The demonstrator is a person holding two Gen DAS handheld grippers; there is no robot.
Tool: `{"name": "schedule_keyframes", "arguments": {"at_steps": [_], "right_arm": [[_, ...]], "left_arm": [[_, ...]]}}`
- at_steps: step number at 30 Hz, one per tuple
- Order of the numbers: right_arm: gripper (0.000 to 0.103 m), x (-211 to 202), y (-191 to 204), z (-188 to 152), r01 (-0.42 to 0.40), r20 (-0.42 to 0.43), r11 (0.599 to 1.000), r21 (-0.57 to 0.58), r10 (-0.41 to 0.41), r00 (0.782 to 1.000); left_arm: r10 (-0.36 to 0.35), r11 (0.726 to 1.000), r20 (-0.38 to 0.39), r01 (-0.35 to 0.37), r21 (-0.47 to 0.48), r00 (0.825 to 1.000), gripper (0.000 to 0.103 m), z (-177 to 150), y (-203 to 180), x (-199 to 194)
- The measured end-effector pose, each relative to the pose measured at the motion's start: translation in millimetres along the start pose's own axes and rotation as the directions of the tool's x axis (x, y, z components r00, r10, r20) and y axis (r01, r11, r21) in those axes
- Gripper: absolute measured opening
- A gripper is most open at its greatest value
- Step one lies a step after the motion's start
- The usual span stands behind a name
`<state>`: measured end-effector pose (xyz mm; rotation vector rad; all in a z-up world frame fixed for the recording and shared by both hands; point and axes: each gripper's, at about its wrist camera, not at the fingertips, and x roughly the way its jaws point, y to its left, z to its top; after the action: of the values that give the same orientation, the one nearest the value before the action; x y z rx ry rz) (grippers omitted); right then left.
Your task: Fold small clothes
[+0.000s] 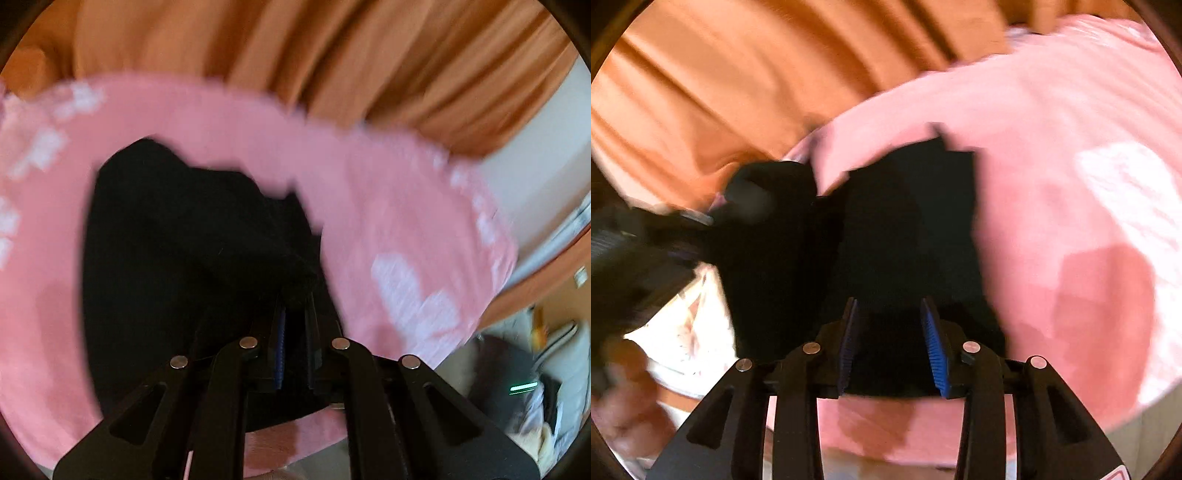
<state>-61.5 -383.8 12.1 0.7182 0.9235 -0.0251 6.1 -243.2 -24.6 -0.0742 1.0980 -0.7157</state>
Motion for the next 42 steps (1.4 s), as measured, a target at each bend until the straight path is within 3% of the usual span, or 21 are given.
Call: {"name": "schedule_keyframes", "arguments": {"at_steps": [2, 5, 7, 8, 9, 13, 16, 18, 21, 22, 23, 24, 27, 29, 32, 33, 34, 37, 39, 40, 42], "right_arm": [[0.036, -7.9, -17.0, -2.4, 0.017, -0.005, 1.0, 0.026, -0.017, 1.0], [0.038, -24.7, -34.1, 2.2, 0.026, -0.001, 0.999, 0.021, -0.026, 1.0], [0.047, -31.5, -28.2, 13.9, 0.0, 0.016, 1.0, 0.003, 0.0, 1.0], [0.053, -31.8, -25.4, 17.9, -0.02, 0.024, 1.0, -0.006, 0.02, 1.0], [0.055, -31.2, -18.0, 26.1, -0.055, 0.029, 0.998, -0.02, 0.056, 0.998], [0.066, -0.2, 25.8, 51.5, -0.103, 0.015, 0.992, -0.068, 0.104, 0.994], [0.074, 30.5, 49.8, 61.7, -0.025, -0.03, 0.989, -0.143, 0.021, 0.999], [0.074, 40.9, 51.4, 60.8, 0.024, -0.054, 0.99, -0.142, -0.032, 0.998], [0.074, 55.9, 43.9, 54.9, -0.018, -0.115, 0.994, -0.105, 0.006, 0.993], [0.066, 64.2, 43.8, 53.2, 0.001, -0.146, 0.994, -0.11, -0.017, 0.989], [0.033, 67.7, 44.9, 52.1, 0.001, -0.166, 0.992, -0.123, -0.022, 0.986], [0.013, 67.4, 48.7, 53.8, -0.036, -0.184, 0.992, -0.121, 0.013, 0.983], [0.009, 26.0, 62.3, 64.6, -0.224, -0.094, 0.969, -0.101, 0.215, 0.972], [0.005, 4.0, 66.9, 67.9, -0.257, -0.039, 0.956, -0.139, 0.254, 0.966], [0.004, 26.4, 46.0, 52.4, -0.119, -0.087, 0.974, -0.191, 0.104, 0.991], [0.004, 50.4, 25.8, 41.5, -0.005, -0.156, 0.983, -0.182, -0.023, 0.987], [0.004, 54.9, 15.7, 36.9, 0.025, -0.172, 0.987, -0.157, -0.053, 0.984], [0.012, 26.3, 1.2, 28.8, -0.119, -0.107, 0.993, -0.015, 0.117, 0.987], [0.035, 7.1, 5.7, 27.7, -0.133, -0.057, 0.991, -0.006, 0.133, 0.99], [0.064, 3.3, 7.5, 27.1, -0.151, -0.048, 0.988, 0.004, 0.151, 0.987], [0.073, 5.4, 11.9, 24.8, -0.203, -0.07, 0.979, 0.032, 0.205, 0.976]], "left_arm": [[0.026, 0.999, -0.068, -0.028, -0.031, 0.997, 0.01, -16.6, 6.0, 26.4], [-0.025, 0.998, -0.022, 0.023, -0.06, 0.999, 0.013, -32.3, 14.7, -0.8], [-0.019, 0.997, 0.021, 0.02, -0.077, 1.0, 0.03, -38.8, 28.6, -33.1], [-0.001, 0.996, 0.038, 0.005, -0.091, 0.999, 0.049, -41.7, 35.8, -42.1], [0.034, 0.992, 0.069, -0.025, -0.124, 0.997, 0.054, -46.4, 49.2, -57.1], [0.127, 0.968, 0.048, -0.113, -0.223, 0.991, 0.054, -58.4, 90.4, -65.8], [0.114, 0.948, -0.012, -0.113, -0.296, 0.993, 0.054, -65.2, 113.1, -53.4], [0.112, 0.948, -0.021, -0.113, -0.298, 0.993, 0.054, -65.7, 114.5, -52.7], [0.14, 0.963, -0.035, -0.144, -0.227, 0.99, 0.055, -64.7, 106.5, -38.7], [0.163, 0.962, -0.048, -0.17, -0.213, 0.985, 0.055, -61.6, 106.9, -34.6], [0.189, 0.959, -0.062, -0.198, -0.202, 0.98, 0.051, -62.8, 108.7, -29.8], [0.202, 0.957, -0.072, -0.213, -0.197, 0.977, 0.046, -63.6, 109.7, -27.5], [0.247, 0.951, -0.08, -0.258, -0.17, 0.966, 0.044, -58.7, 110.0, -29.2], [0.304, 0.939, -0.078, -0.312, -0.142, 0.949, 0.044, -59.1, 109.3, -34.0], [0.306, 0.935, -0.089, -0.317, -0.161, 0.948, 0.045, -62.7, 119.3, -33.4], [0.298, 0.936, -0.085, -0.309, -0.17, 0.951, 0.045, -63.2, 120.8, -35.0], [0.29, 0.939, -0.084, -0.301, -0.17, 0.953, 0.045, -63.1, 119.7, -36.6], [0.27, 0.948, -0.05, -0.274, -0.163, 0.962, 0.046, -65.4, 115.6, -45.2], [0.248, 0.953, -0.032, -0.25, -0.174, 0.968, 0.051, -68.1, 115.7, -51.4], [0.233, 0.954, -0.018, -0.233, -0.189, 0.972, 0.051, -65.9, 112.5, -52.3], [0.215, 0.954, 0.005, -0.209, -0.213, 0.977, 0.052, -67.0, 113.9, -61.4]]}}
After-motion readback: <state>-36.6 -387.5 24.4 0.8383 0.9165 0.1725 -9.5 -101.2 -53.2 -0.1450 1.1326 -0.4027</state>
